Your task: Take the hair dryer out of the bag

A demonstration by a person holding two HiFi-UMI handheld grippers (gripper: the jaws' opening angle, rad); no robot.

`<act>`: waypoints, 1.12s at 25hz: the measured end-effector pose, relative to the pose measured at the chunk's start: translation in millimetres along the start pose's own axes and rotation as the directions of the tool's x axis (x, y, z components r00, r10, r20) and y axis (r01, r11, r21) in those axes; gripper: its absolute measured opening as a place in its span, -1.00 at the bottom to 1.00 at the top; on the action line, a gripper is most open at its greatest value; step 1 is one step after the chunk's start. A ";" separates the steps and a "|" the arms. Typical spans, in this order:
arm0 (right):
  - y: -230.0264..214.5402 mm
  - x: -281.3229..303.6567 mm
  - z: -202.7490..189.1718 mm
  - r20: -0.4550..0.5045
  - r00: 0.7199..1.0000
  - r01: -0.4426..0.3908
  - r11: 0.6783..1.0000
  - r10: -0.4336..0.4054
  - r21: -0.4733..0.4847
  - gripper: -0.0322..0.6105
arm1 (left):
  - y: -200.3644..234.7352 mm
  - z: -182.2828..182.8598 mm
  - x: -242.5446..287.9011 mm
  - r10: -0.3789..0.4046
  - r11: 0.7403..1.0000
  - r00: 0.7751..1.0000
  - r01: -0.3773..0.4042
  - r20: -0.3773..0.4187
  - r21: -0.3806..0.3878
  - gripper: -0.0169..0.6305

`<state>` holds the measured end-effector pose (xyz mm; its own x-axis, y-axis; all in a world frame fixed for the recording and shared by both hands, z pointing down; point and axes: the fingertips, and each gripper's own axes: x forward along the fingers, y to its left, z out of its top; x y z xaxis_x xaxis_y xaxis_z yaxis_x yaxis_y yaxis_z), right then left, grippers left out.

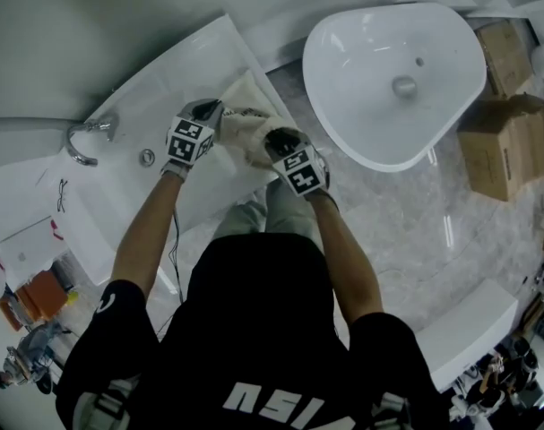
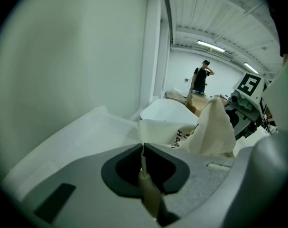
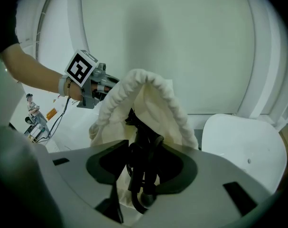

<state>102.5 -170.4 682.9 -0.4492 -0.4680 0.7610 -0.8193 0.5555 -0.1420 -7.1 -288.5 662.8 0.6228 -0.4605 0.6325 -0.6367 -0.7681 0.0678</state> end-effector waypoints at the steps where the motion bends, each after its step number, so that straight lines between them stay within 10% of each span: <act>1: 0.4 -2.9 0.6 0.006 1.000 -0.001 1.000 0.001 0.000 -0.38 | 0.7 1.8 -2.2 0.011 1.000 1.000 -0.011 0.005 0.010 -0.93; 20: 3.5 -10.9 -26.6 -0.109 0.994 0.008 0.982 0.013 0.191 -0.39 | -24.5 -12.5 -26.7 0.095 0.994 0.995 -0.094 -0.009 0.048 -0.93; 28: 7.7 -40.7 -39.5 -0.089 0.996 0.034 0.997 -0.028 0.064 -0.41 | -7.9 -16.6 -34.1 0.212 0.977 0.977 -0.212 -0.001 0.024 -0.93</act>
<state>128.5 -119.9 675.9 -0.3925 -0.4203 0.8181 -0.8551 0.4944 -0.1562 -30.8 -259.4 653.5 0.4731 -0.6128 0.6330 -0.7433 -0.6633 -0.0867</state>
